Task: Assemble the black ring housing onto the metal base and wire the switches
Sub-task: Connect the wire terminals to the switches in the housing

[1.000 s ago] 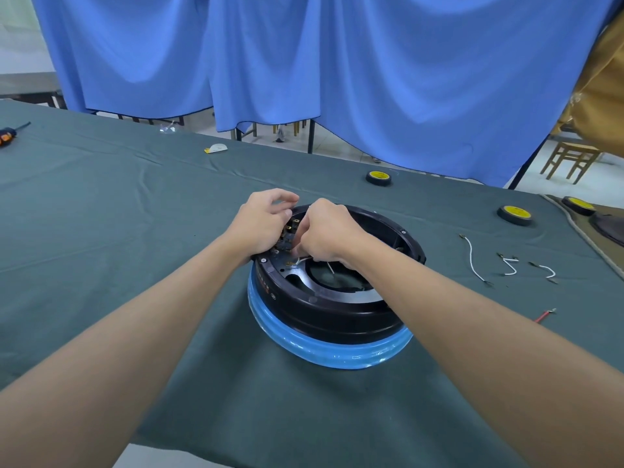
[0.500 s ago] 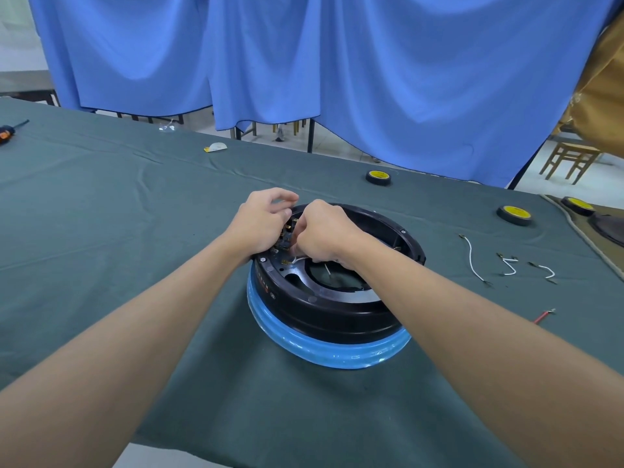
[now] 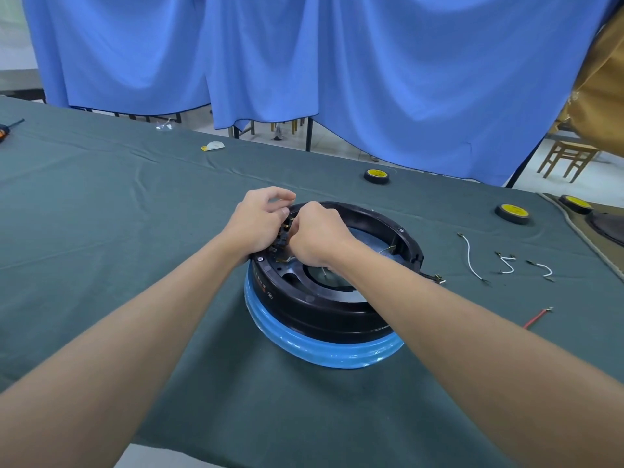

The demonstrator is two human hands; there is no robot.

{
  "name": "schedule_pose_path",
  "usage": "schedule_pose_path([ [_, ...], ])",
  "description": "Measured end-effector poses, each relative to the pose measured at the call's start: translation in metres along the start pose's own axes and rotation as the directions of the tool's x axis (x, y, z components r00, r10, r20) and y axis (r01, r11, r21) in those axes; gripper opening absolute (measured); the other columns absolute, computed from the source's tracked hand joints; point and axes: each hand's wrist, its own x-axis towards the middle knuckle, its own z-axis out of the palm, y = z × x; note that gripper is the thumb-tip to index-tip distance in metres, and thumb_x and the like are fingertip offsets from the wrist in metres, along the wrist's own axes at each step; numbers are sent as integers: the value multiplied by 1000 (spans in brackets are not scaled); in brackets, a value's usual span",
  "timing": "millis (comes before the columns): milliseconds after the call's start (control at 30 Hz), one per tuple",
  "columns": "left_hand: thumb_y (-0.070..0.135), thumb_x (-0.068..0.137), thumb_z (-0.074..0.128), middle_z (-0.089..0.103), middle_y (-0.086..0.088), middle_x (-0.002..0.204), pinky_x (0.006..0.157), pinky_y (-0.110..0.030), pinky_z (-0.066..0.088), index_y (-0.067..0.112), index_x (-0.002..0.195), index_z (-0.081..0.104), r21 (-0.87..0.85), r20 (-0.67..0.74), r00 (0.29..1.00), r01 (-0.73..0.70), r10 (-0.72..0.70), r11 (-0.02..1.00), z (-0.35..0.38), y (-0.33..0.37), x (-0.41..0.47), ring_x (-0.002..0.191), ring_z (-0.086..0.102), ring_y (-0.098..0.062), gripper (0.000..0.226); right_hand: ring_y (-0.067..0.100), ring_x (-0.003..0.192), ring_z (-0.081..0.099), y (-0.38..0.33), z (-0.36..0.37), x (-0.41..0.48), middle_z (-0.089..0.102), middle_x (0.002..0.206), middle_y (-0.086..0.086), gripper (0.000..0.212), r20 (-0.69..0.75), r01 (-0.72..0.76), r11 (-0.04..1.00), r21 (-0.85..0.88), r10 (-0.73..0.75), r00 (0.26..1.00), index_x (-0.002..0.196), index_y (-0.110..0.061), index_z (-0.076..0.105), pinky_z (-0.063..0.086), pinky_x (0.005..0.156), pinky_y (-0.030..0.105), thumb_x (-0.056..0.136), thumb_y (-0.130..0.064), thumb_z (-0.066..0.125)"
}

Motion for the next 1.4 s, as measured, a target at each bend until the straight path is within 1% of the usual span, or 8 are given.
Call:
schedule_pose_path([
  [300,-3,97,47,65,-7,129,110,-40,41,13,120,63,36,9,1000,-5,5,999,0,0,1,125,57,-16,32,35,99,58,-3,0,-1,60,112,15,30,0,-38,999,24,38,999,111,-7,62,52,76,35,84,-10,50],
  [467,-1,98,47,66,-7,128,107,-42,44,15,120,63,25,11,1000,5,-6,1000,1,0,2,124,57,-18,32,32,85,54,-7,2,0,58,99,11,28,-14,-64,997,32,65,998,106,-8,61,44,66,31,82,-8,48],
  [667,-1,98,48,66,-5,127,107,-41,45,19,113,64,-13,1,1000,11,-11,1000,1,-1,1,122,59,-17,30,33,92,60,-3,0,-1,63,107,16,28,26,-34,998,50,33,999,109,-8,64,48,68,31,84,-11,53],
  [833,-1,97,49,66,-3,127,109,-37,42,16,115,64,-22,-6,1000,4,-4,1000,1,0,-1,122,57,-11,29,34,86,69,6,-14,5,69,95,18,15,-37,-100,975,197,109,993,94,-6,68,59,79,45,83,-7,58],
  [967,0,97,50,66,-3,127,109,-36,43,15,119,64,-12,-17,1000,6,-7,1000,1,1,-1,122,58,-11,30,26,70,73,6,-9,7,73,78,13,18,-68,-205,904,375,248,966,98,-2,65,58,69,34,83,0,56],
  [1100,-1,97,49,66,-3,127,108,-38,43,14,119,64,-28,-13,1000,11,-11,1000,1,2,-3,122,58,-12,30,25,66,72,-1,-2,10,70,91,16,18,-89,-235,896,377,288,954,99,-6,65,55,59,27,83,-4,57],
  [1267,-2,97,49,67,-3,125,109,-39,44,15,116,65,-45,-12,1000,13,-14,999,2,1,-2,122,58,-11,30,33,93,64,-6,1,10,65,103,14,24,-155,-252,916,313,311,938,104,-9,63,55,78,35,80,-6,58],
  [1400,-2,97,49,67,-4,126,109,-39,43,16,115,65,-43,-9,1000,14,-14,999,1,0,-1,122,58,-11,30,32,95,65,-4,-5,3,66,105,17,22,-86,-201,943,265,231,969,101,-10,66,55,85,37,81,-8,59],
])
